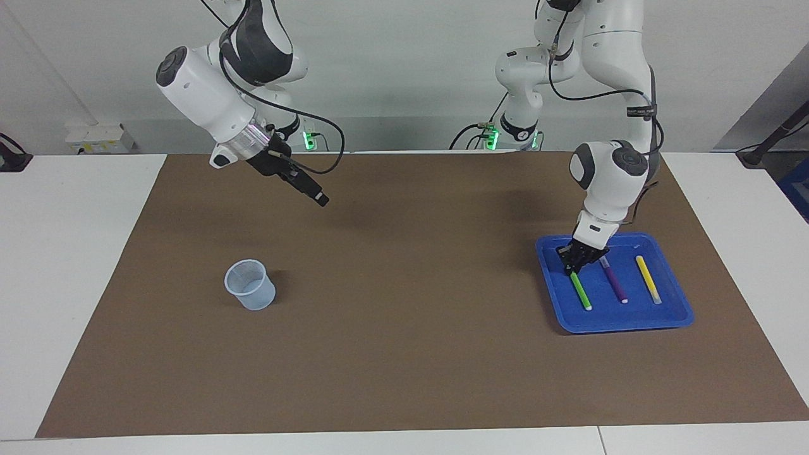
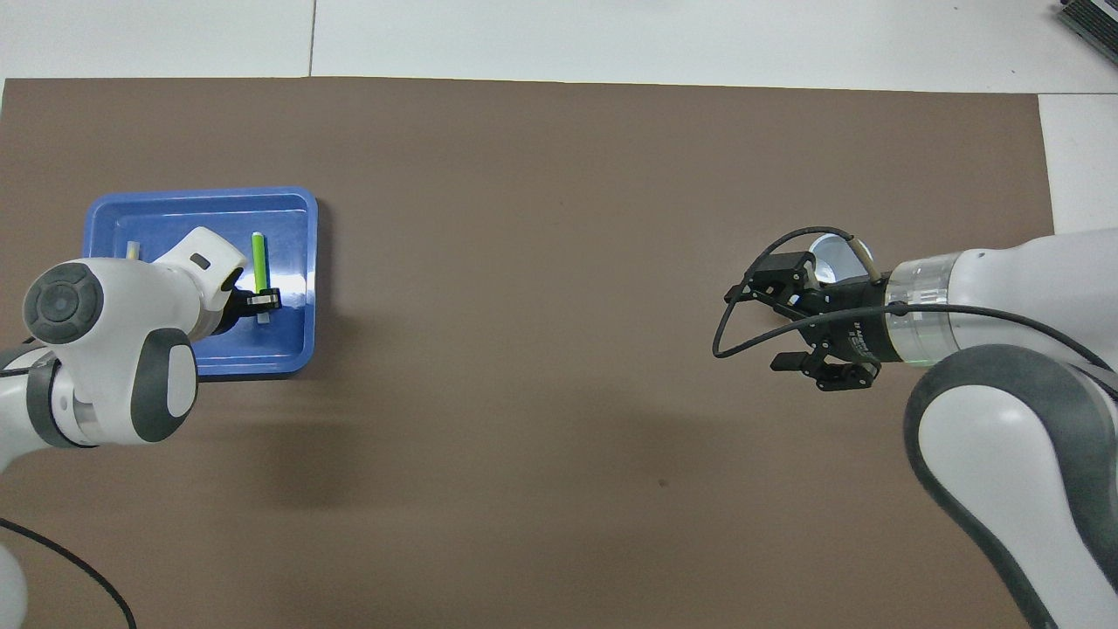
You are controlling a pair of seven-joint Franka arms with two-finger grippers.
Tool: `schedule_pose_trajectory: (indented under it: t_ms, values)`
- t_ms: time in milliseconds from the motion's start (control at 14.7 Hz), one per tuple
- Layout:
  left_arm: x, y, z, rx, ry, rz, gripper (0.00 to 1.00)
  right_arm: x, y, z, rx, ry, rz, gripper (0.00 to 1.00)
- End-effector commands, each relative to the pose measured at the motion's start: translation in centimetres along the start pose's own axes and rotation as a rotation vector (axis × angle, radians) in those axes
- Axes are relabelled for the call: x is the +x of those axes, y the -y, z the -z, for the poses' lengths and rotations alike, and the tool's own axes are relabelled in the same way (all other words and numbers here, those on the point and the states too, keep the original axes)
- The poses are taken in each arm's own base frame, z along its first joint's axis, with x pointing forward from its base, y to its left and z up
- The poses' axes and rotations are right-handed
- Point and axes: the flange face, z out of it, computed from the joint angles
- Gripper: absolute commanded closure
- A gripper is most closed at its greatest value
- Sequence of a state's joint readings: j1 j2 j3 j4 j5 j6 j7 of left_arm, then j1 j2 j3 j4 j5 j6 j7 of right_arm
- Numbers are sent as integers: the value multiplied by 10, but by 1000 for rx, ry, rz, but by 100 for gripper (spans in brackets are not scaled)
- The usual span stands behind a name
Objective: Transfer and insert pens with both arms
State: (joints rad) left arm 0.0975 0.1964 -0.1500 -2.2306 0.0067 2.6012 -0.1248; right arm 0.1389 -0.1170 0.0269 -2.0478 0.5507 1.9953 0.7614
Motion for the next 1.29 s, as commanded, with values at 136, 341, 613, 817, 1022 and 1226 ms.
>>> schedule_pose_trajectory:
  t_ms: [136,341,613,817,1022,1226]
  values:
    - [6,7,-2,-7,-2,-58,100,-7,7,6,21,21,-13,0]
    - [10,19,5,-1,3,-73,100,-7,9,4,26,15,-11,0]
    - [32,21,34,1,44,-71,100,-12,19,-4,54,-1,-1,0]
    - [48,17,54,-2,24,-113,100,-18,25,-10,79,7,-40,0]
    - [54,9,63,-24,12,-165,100,-25,34,-17,97,-8,-42,0]
    - [55,-12,70,-58,31,-253,100,-27,35,-18,97,-10,-25,0]
